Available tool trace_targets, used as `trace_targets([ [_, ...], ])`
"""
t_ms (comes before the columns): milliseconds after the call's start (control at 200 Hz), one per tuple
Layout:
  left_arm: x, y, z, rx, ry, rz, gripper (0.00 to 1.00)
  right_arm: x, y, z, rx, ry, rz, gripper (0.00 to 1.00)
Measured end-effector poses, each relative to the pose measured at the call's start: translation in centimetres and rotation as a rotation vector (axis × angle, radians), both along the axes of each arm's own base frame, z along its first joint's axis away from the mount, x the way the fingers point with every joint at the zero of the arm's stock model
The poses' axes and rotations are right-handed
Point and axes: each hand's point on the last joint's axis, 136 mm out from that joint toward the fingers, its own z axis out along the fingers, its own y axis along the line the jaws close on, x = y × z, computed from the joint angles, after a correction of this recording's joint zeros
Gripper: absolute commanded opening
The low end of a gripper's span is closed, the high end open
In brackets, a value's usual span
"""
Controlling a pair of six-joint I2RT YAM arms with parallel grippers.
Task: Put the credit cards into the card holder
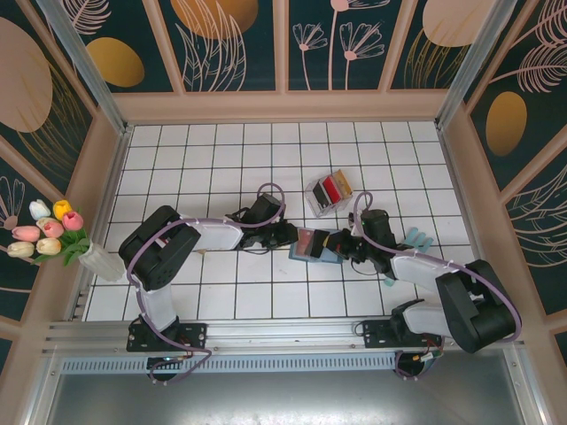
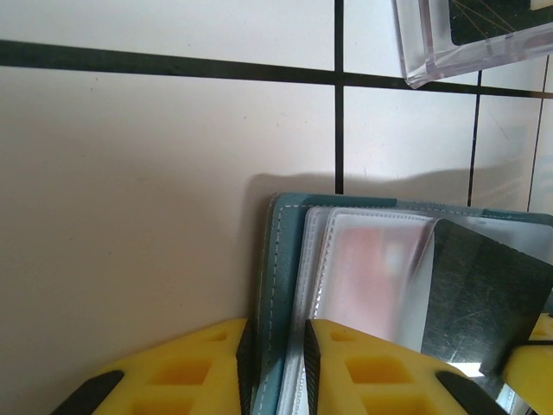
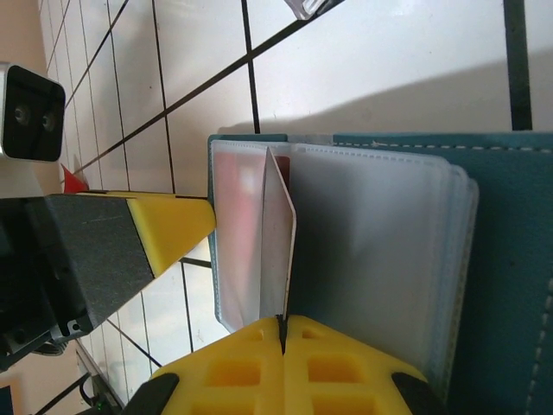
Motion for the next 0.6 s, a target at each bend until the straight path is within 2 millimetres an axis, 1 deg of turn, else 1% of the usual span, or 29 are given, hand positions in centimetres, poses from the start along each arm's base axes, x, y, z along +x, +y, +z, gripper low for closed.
trace_targets([
  [85, 0.0, 0.0, 0.0, 0.0, 0.0, 0.0, 0.26, 0.1, 0.0, 0.0, 0.004, 0.001, -0.004, 0.11],
  [130, 0.0, 0.0, 0.0, 0.0, 0.0, 0.0, 0.26, 0.2, 0.1, 0.1, 0.008, 0.002, -0.008, 0.15],
  [415, 0.0, 0.0, 0.0, 0.0, 0.0, 0.0, 0.26, 0.6, 0.6, 0.0, 0.032, 0.015, -0.021, 0.16],
  [600, 0.0, 0.0, 0.0, 0.0, 0.0, -0.001, 0.26, 0.7, 1.1, -0.1, 0.032, 0.02, -0.031, 0.01],
])
